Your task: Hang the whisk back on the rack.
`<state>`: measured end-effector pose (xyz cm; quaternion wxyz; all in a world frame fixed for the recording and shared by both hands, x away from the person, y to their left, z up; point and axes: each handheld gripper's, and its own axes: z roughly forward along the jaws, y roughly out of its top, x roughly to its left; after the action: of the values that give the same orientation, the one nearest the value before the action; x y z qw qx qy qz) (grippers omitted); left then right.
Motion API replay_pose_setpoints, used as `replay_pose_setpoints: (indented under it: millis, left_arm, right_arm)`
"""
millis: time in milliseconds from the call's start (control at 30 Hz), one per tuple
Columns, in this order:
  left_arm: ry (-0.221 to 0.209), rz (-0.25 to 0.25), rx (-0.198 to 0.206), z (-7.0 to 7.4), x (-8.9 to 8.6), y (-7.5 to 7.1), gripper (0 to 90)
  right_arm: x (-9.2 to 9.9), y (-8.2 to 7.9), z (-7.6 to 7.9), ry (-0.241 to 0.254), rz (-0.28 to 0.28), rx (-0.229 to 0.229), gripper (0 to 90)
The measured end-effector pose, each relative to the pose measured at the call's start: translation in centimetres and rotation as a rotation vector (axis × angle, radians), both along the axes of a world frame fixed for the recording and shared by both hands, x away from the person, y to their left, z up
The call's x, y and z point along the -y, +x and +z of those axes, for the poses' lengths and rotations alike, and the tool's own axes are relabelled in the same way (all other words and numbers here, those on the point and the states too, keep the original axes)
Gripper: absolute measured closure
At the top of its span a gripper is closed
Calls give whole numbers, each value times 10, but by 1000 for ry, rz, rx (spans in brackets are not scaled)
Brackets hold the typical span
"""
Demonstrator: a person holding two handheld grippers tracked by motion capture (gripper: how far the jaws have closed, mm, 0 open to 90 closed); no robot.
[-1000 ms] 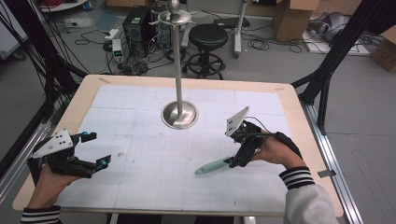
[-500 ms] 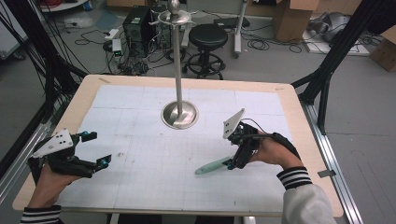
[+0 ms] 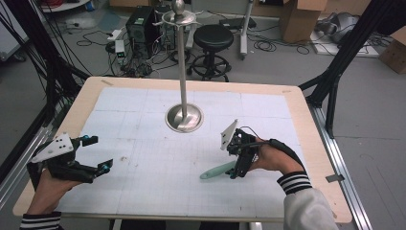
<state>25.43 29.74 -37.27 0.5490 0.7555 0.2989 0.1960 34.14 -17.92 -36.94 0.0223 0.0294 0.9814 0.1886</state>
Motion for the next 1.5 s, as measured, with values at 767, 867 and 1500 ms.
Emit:
replay_pose_setpoints:
  millis: [767, 867, 1500]
  left_arm:
    - [8, -1, -8, -1, -1, 0, 17]
    - [10, -2, -11, -1, 0, 0, 17]
    - [6, 3, -12, -1, -1, 0, 17]
  right_arm:
    - [-3, 1, -31, -109, 21, -51, 126]
    - [-3, 2, -32, -116, 21, -42, 150]
    - [-5, 2, -35, -148, 10, -30, 426]
